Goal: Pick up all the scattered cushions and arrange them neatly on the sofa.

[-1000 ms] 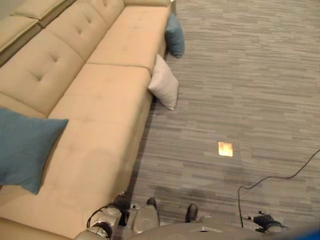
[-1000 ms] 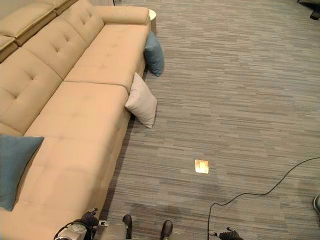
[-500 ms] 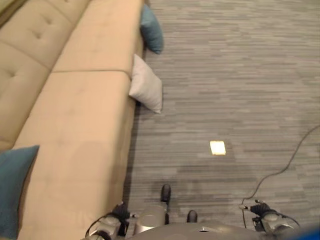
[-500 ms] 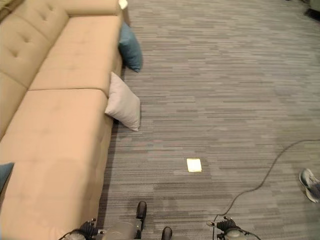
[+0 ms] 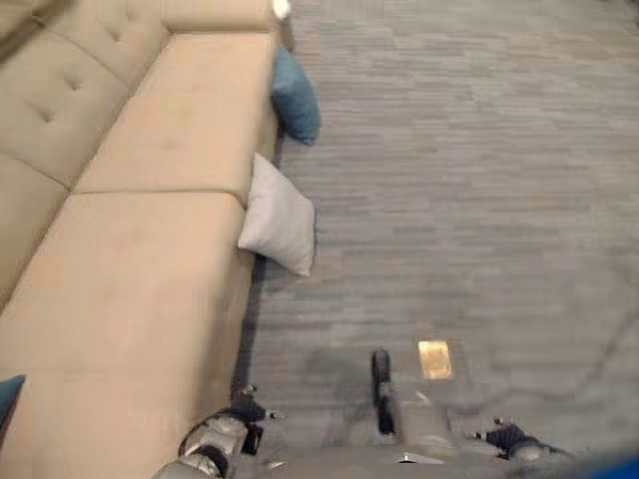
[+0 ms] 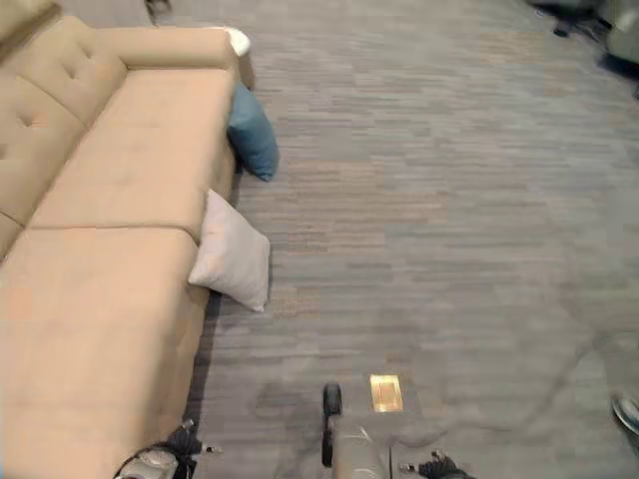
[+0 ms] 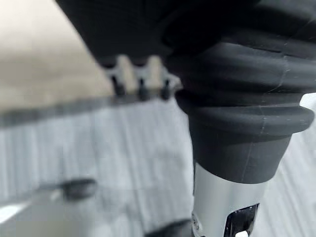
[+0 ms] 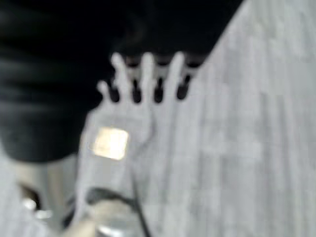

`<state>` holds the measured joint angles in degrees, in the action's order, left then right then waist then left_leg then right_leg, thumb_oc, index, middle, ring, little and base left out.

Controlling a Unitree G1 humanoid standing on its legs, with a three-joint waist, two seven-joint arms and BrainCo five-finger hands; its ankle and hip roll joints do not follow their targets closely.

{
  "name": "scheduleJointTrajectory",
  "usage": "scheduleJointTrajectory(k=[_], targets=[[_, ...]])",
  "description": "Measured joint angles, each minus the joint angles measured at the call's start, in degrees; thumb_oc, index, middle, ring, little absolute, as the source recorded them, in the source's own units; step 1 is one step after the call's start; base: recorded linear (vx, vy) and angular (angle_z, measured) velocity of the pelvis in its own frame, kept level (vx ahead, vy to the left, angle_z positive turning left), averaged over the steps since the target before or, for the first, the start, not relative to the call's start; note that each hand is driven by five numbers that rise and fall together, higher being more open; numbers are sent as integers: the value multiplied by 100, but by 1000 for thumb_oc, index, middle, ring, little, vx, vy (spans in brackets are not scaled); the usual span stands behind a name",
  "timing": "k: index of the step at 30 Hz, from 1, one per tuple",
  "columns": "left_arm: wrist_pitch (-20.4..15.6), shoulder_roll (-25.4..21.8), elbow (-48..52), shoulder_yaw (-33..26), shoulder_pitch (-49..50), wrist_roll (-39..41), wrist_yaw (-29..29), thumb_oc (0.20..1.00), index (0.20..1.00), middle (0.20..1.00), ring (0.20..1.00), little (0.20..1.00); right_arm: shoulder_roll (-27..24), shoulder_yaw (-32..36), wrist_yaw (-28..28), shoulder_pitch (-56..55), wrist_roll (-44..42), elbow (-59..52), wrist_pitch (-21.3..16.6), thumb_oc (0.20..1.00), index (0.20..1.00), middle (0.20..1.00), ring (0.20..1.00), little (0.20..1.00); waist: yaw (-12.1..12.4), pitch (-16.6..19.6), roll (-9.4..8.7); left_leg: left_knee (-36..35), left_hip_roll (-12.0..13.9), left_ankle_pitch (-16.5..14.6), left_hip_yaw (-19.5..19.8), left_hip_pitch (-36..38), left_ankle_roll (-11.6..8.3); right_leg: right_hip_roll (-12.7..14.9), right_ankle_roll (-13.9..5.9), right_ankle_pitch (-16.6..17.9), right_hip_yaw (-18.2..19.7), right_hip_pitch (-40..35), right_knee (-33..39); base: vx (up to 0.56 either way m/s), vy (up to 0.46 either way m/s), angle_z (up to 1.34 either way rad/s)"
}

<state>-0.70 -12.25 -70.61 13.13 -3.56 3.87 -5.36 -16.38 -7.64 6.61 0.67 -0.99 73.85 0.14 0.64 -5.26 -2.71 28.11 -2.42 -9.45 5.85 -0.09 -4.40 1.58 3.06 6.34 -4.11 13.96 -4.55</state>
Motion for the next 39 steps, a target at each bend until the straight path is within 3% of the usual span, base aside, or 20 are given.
scheduleJointTrajectory(k=[2,5,7,10,12,15,17,18,19,21,22,24,26,27,29,33,34,35,36,39], targets=[[-15,-62,-5,17,-140,5,-3,1000,1000,1000,1000,1000,-75,28,43,116,-125,26,-60,1000,1000,1000,1000,1000,248,-66,-108,1640,9,228,-165,-1142,102,-126,302,-116,-59,-286,241,193,-246,31],[-29,-155,14,-29,-246,56,2,1000,1000,1000,1000,1000,-27,40,79,306,-234,-50,-84,1000,1000,1000,1000,1000,274,-257,-249,1194,8,185,-358,-1859,61,-197,487,-442,-277,-767,512,286,-129,31],[-52,-200,228,32,-346,59,2,1000,1000,1000,1000,1000,-27,25,91,394,-297,76,-59,1000,1000,1000,1000,1000,303,-442,-333,-388,-24,370,-595,-1999,109,-226,279,-503,-446,-1014,751,345,-24,36],[-71,-165,196,26,-137,48,-1,1000,1000,1000,1000,1000,-44,-8,96,489,-330,165,-59,1000,1000,1000,1000,1000,372,-498,-62,-3132,-104,1324,-556,-1645,21,-650,29,-869,-347,-1650,988,551,34,-7],[-38,-172,172,-61,-66,32,0,1000,1000,1000,1000,1000,-53,-8,92,619,-324,280,-58,1000,1000,1000,1000,1000,507,-587,80,-3233,-61,1609,-400,-1629,160,-873,92,-909,-67,-1906,981,486,107,-85],[34,-179,-18,-363,110,0,-1,1000,1000,1000,1000,1000,-29,-121,71,612,-283,223,-75,1000,1000,1000,1000,1000,508,-478,-96,-2680,-376,1777,-673,-1451,480,-796,-376,-1227,-20,-2426,961,342,109,-57],[24,-176,-31,-324,202,2,2,1000,1000,1000,1000,1000,-75,-181,52,507,-210,257,-53,1000,1000,1000,1000,1000,538,-284,55,-2750,-307,1972,-644,-1212,928,-1004,-495,-1307,6,-2490,615,310,193,-19],[46,-278,-59,-276,154,4,-2,1000,1000,1000,1000,1000,27,-198,29,448,-194,291,-59,1000,1000,1000,1000,1000,520,-265,-42,-2956,-201,1708,-719,-833,1155,-998,-768,-1522,-89,-2357,-86,228,168,-43],[43,-330,-24,-154,92,11,2,1000,1000,1000,1000,1000,50,-199,15,478,-140,204,-59,1000,1000,1000,1000,1000,664,-269,-36,-3112,-46,1565,-710,-535,1309,-995,-997,-1509,-397,-1619,-1851,350,200,-30],[27,-358,15,-59,4,12,1,1000,1000,1000,1000,1000,-13,-199,26,392,-103,13,-112,1000,1000,1000,1000,1000,583,-245,-116,-3102,-145,1508,-463,-264,1340,-540,-1062,-1669,-602,-766,-3512,289,123,1],[23,-310,128,-58,-20,14,-3,1000,1000,1000,1000,1000,-91,-213,27,351,-103,-80,-112,1000,1000,1000,1000,1000,533,-218,-26,-3041,-140,1112,-161,-180,1399,-416,-967,-1751,-564,-423,-3846,287,56,45],[27,-276,158,-41,-198,28,-5,1000,1000,1000,1000,1000,-74,-231,24,352,-105,-209,-109,1000,1000,1000,1000,1000,413,-266,-16,-2968,-210,963,158,3,1368,12,-845,-1843,-549,119,-3842,249,9,66],[-1,-242,187,-62,-357,140,-3,1000,1000,1000,1000,1000,-24,-232,15,325,-104,-228,-118,1000,1000,1000,1000,1000,415,-437,21,-2903,-176,872,276,305,1292,310,-865,-1726,-580,440,-2760,365,-64,69],[-2,-221,181,-82,-348,139,-4,1000,1000,1000,1000,1000,-36,-233,16,336,-108,-242,-117,1000,1000,1000,1000,1000,403,-462,67,-2892,-144,749,360,373,1299,290,-903,-1634,-552,511,-2417,355,-61,66],[14,-238,-33,-216,-344,148,-10,1000,1000,1000,1000,1000,9,-364,-11,380,-119,-303,-132,1000,1000,1000,1000,1000,279,-512,40,-2818,-88,542,659,535,1182,-85,-962,-1038,307,455,-752,249,-44,79],[6,-209,-146,-175,-211,143,-7,1000,1000,1000,1000,1000,4,-324,-18,284,-168,-259,-123,1000,1000,1000,1000,1000,170,-508,-91,-2485,-62,-41,1529,636,981,-329,-957,-275,1181,34,194,318,-91,125],[5,-125,-267,-154,-351,120,10,1000,1000,1000,1000,1000,33,-440,-27,225,-170,-120,-109,1000,1000,1000,1000,1000,22,-551,-138,-1960,-176,-168,1906,475,616,-373,-943,-257,1260,-224,179,281,-141,205],[4,-122,-270,-124,-337,119,10,1000,1000,1000,1000,1000,52,-482,-34,162,-169,-30,-109,1000,1000,1000,1000,1000,44,-564,-202,-1761,-252,-206,1920,455,513,-380,-820,-106,1272,-353,134,359,-177,208],[-49,-111,-125,-109,-99,115,6,1000,1000,1000,1000,1000,38,-415,-20,212,-173,11,-111,1000,1000,1000,1000,1000,223,-559,-164,-1457,-200,-156,1765,461,413,-473,-201,-305,975,-538,-98,273,-138,136],[-12,-136,-123,-71,54,120,1,1000,1000,1000,1000,1000,16,-550,5,229,-176,-132,-175,1000,1000,1000,1000,1000,353,-469,-228,-877,-122,-97,1695,32,110,-408,-84,-429,322,-767,37,65,-148,124]])
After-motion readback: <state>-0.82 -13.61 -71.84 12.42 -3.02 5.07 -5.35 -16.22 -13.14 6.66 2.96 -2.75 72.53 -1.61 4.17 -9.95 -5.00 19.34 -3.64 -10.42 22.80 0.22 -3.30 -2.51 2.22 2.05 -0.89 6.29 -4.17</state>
